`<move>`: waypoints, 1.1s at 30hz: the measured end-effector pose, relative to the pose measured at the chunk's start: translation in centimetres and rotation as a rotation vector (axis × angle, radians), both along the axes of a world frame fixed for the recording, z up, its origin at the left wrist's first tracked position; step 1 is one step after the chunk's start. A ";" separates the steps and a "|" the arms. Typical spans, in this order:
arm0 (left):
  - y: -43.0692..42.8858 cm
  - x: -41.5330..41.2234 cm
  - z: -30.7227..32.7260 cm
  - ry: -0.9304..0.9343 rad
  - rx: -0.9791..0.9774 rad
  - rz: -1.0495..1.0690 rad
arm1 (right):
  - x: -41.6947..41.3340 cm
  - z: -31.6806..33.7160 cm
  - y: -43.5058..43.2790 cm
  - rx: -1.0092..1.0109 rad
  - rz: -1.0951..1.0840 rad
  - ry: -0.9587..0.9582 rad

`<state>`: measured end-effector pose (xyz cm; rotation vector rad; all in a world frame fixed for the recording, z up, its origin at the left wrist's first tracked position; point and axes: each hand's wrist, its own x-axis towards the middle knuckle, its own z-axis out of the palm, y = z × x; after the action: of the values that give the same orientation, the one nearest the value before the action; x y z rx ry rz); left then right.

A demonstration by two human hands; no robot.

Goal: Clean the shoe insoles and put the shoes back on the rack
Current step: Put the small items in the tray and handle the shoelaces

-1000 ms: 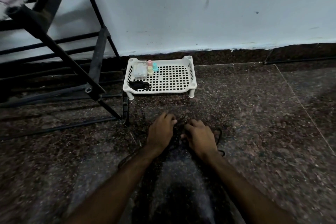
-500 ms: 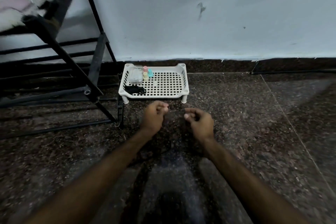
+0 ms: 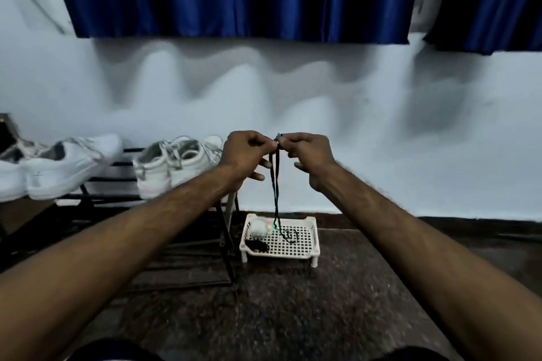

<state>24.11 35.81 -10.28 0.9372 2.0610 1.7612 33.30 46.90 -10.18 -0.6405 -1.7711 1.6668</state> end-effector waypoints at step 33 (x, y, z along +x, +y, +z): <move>-3.5 -0.6 0.1 0.164 -0.241 -0.312 | 1.3 0.3 1.0 0.485 0.120 -0.151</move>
<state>23.47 32.29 -10.14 1.2801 2.0301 1.2854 34.57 47.88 -9.86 -0.4511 -2.2540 1.2108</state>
